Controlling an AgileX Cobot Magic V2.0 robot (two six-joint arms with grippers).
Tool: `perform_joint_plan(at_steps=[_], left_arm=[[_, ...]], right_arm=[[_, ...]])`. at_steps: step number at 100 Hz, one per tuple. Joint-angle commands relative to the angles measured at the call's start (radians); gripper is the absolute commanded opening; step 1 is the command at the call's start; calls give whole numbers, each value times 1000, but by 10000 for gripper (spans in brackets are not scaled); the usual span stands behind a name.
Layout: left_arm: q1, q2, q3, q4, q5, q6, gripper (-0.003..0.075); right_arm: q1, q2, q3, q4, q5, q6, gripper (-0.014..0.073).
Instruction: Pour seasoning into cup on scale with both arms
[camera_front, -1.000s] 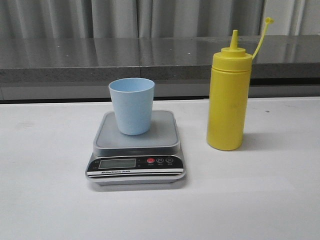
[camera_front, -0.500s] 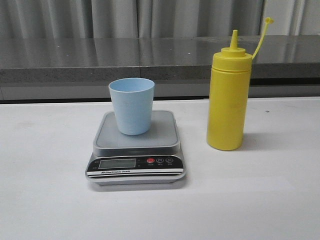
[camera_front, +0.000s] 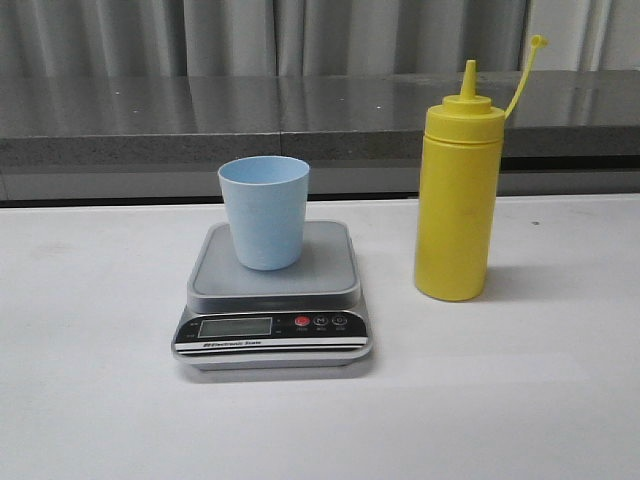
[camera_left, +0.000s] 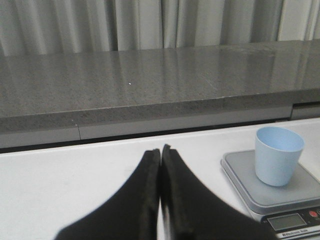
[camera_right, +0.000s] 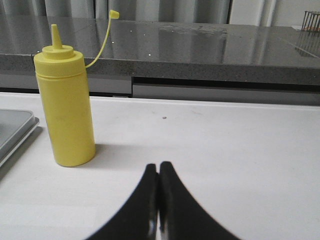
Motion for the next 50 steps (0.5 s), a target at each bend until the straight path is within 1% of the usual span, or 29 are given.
perform_joint_plan(at_steps=[1, 9, 16, 50], left_arm=[[29, 15, 26, -14, -187, 5, -20], [57, 15, 84, -16, -316, 22, -20], [84, 14, 124, -16, -376, 31, -20], [163, -14, 252, -53, -376, 31, -20]], right_arm=[[-4, -24, -15, -6, -73, -2, -60], [-4, -24, -15, -6, -73, -2, -60], [-4, -24, -15, -6, -73, -2, -60], [-4, -24, -15, -6, -73, -2, -60]])
